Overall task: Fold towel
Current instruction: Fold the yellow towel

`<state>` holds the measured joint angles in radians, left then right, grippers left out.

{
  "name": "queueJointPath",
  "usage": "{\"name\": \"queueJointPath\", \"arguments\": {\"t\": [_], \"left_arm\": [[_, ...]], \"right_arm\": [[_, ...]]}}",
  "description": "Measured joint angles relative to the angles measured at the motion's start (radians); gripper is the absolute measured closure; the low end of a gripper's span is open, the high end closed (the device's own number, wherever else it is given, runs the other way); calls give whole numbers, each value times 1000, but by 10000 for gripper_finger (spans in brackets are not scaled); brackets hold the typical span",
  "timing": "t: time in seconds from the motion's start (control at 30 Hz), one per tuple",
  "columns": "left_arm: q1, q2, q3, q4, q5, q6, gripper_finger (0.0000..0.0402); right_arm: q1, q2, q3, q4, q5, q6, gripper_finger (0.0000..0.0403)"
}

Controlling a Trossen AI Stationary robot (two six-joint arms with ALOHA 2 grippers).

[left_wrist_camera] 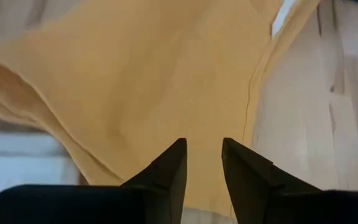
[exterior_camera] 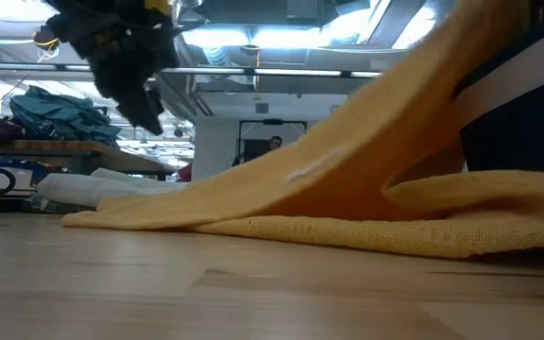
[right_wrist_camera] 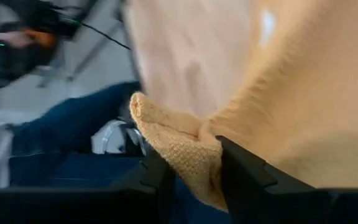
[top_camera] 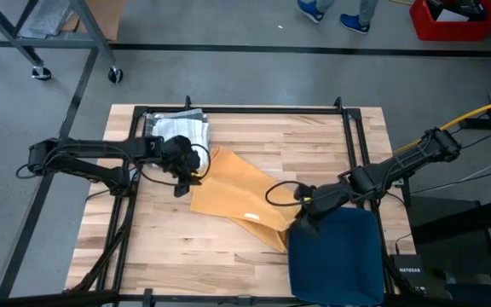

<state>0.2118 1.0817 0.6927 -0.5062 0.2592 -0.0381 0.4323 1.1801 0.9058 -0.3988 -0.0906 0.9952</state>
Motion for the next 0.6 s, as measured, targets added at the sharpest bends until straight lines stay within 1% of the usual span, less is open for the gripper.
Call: {"name": "queueJointPath", "arguments": {"t": [0.07, 0.17, 0.27, 0.37, 0.47, 0.6], "left_arm": [[-8, 0, -20, 1, -3, -20, 309], [-18, 0, -45, 14, -25, -43, 303], [-25, 1, -52, 21, -52, -42, 291], [-31, 0, -52, 36, -83, -41, 275], [-31, 1, -51, 66, -87, -40, 257], [-30, 23, -51, 112, -89, -24, 242]], "right_arm": [[0, 0, 0, -74, 5, 48, 287], [0, 5, 0, -109, 44, 77, 288], [-1, 18, 0, -88, 53, 104, 287], [-1, 35, 0, -50, 24, 131, 287], [-1, 51, 0, -36, -7, 134, 287], [-1, 82, 0, -43, -1, 164, 287]]}}
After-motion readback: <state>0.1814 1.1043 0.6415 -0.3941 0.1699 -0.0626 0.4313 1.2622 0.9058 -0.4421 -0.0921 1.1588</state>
